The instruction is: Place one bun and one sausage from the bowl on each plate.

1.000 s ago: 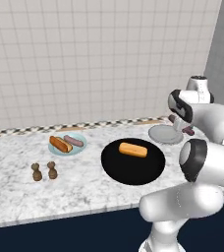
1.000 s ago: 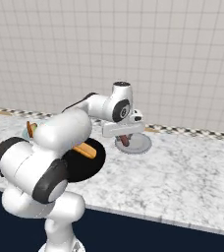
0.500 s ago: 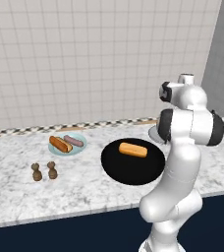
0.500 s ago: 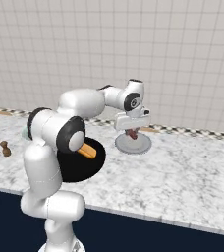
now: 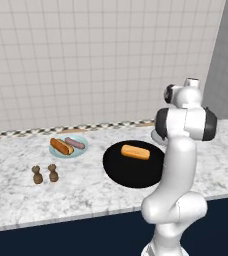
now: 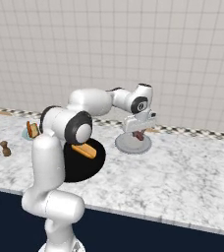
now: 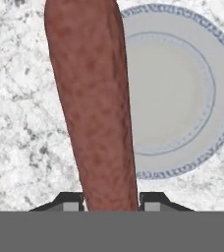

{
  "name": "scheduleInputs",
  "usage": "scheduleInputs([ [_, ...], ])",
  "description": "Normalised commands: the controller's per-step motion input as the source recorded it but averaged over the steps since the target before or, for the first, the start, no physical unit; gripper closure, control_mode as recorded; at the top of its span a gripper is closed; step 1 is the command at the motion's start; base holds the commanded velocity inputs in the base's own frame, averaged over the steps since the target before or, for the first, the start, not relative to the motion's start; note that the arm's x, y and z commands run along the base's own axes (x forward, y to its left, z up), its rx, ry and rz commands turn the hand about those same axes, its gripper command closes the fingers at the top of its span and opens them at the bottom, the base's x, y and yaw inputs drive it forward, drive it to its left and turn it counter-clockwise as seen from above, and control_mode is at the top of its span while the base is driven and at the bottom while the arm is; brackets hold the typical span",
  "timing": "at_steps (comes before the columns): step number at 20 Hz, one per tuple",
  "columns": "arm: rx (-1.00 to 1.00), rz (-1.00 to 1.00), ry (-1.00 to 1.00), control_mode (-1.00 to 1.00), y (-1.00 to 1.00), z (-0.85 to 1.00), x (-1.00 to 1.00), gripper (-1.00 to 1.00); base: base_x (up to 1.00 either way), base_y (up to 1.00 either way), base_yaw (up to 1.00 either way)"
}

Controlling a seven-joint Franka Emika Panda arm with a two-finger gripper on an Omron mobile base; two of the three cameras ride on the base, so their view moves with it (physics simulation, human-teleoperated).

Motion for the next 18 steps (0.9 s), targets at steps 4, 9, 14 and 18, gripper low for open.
scheduleInputs([
  [4, 0.0, 0.05, 0.01, -1.0, -0.19, -0.4, 0.38, 1.0, 0.0, 0.0, 0.0],
  [9, 0.03, 0.05, 0.01, -1.0, -0.36, -0.34, 0.47, 1.0, 0.0, 0.0, 0.0],
  [14, 0.06, 0.08, 0.03, -1.0, -0.17, -0.5, 0.16, 1.0, 0.0, 0.0, 0.0],
  [18, 0.01, 0.07, 0.04, -1.0, 0.02, -0.28, 0.28, -1.0, 0.0, 0.0, 0.0],
])
